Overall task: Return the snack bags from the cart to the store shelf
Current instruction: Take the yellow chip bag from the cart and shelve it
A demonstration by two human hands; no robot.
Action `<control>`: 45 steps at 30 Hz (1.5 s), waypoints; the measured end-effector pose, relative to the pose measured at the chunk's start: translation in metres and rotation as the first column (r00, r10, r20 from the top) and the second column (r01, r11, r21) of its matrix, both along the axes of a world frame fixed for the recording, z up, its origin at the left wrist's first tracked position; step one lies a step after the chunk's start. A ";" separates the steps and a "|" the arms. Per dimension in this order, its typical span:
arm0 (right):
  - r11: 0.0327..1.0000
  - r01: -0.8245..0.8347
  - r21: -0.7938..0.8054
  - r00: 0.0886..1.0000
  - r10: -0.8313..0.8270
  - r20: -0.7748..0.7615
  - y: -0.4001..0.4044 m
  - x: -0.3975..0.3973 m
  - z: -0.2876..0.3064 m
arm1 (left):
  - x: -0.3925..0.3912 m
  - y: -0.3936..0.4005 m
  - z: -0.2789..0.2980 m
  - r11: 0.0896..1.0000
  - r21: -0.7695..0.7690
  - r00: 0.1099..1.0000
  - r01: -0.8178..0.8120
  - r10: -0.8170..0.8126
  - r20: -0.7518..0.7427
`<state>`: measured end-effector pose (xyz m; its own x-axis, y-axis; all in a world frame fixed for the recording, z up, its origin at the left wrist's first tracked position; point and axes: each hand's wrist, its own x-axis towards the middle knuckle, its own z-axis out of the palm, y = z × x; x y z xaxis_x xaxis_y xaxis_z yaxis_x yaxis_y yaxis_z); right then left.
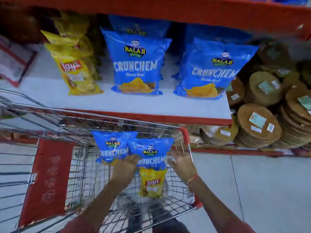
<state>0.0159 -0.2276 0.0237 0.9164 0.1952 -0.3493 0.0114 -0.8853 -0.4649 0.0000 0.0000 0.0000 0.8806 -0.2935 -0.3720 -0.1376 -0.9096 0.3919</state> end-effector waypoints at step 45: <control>0.405 0.235 0.884 0.957 -0.256 -0.137 0.168 0.132 0.155 | 0.107 0.160 0.160 0.110 -0.942 0.678 -0.318 0.721 -0.145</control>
<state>0.1478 -0.0598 0.1787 0.9826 0.1506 -0.1091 -0.1173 0.0463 -0.9920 0.1072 0.1601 0.1601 0.9368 0.3481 0.0358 -0.0635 0.0684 0.9956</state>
